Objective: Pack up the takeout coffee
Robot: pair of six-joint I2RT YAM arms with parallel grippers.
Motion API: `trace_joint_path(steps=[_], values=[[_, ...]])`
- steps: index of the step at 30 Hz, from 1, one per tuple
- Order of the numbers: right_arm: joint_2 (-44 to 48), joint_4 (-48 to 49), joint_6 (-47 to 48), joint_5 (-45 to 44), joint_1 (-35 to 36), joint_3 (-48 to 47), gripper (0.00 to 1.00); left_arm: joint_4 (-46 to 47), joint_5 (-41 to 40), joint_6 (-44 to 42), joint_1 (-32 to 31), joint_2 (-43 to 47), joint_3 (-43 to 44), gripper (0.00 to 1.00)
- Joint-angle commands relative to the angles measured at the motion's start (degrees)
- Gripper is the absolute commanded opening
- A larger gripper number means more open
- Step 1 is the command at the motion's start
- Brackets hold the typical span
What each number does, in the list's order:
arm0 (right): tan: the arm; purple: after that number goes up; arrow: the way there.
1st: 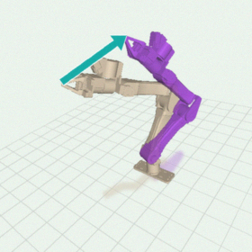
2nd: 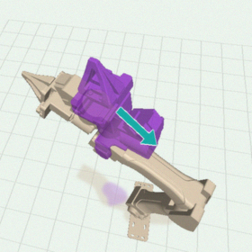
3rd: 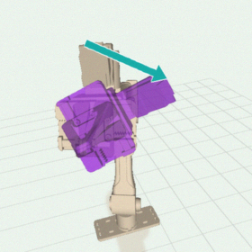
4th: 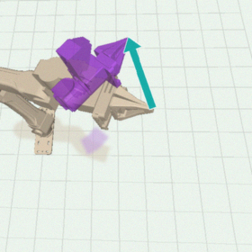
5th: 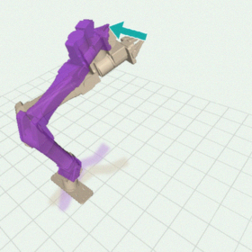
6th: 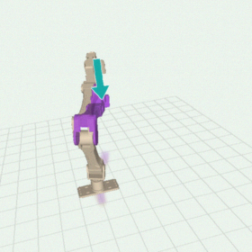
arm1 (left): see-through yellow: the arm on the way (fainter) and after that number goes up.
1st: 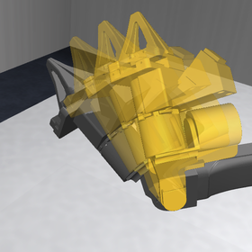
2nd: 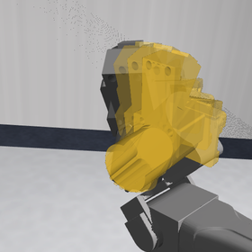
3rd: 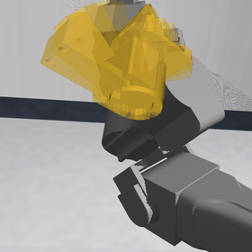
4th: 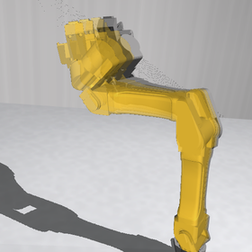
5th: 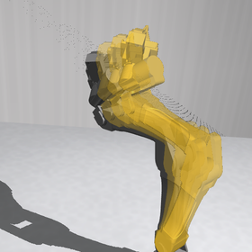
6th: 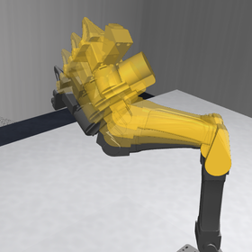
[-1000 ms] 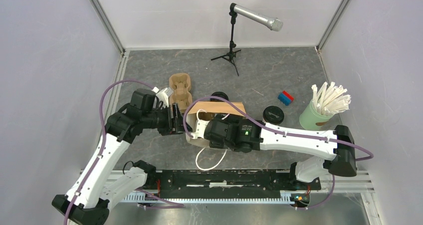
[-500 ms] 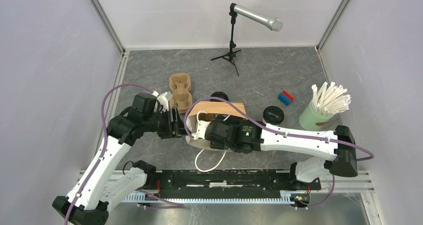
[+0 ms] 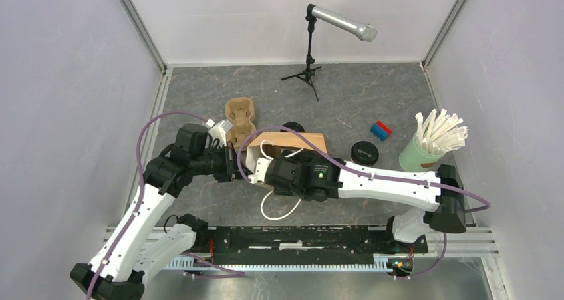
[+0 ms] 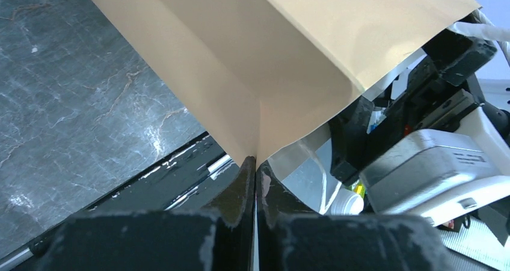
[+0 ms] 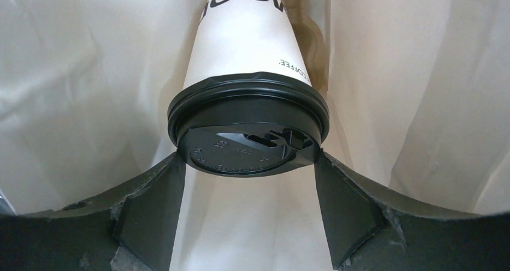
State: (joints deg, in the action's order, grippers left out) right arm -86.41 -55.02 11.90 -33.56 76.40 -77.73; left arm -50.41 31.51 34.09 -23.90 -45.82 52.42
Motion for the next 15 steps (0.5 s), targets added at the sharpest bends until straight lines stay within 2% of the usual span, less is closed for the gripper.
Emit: trace_joint_path(steps=[1,15], values=[[-2.38,-1.91,0.74,-3.81,0.53,-4.4,0.6,3.49,3.98,-0.07,-0.2,0.37,-0.16,0.02],[-5.06,-3.75,5.21,-7.0,0.33,-4.98,0.6,3.57,6.11,-2.73,-0.19,1.01,-2.17,0.02]])
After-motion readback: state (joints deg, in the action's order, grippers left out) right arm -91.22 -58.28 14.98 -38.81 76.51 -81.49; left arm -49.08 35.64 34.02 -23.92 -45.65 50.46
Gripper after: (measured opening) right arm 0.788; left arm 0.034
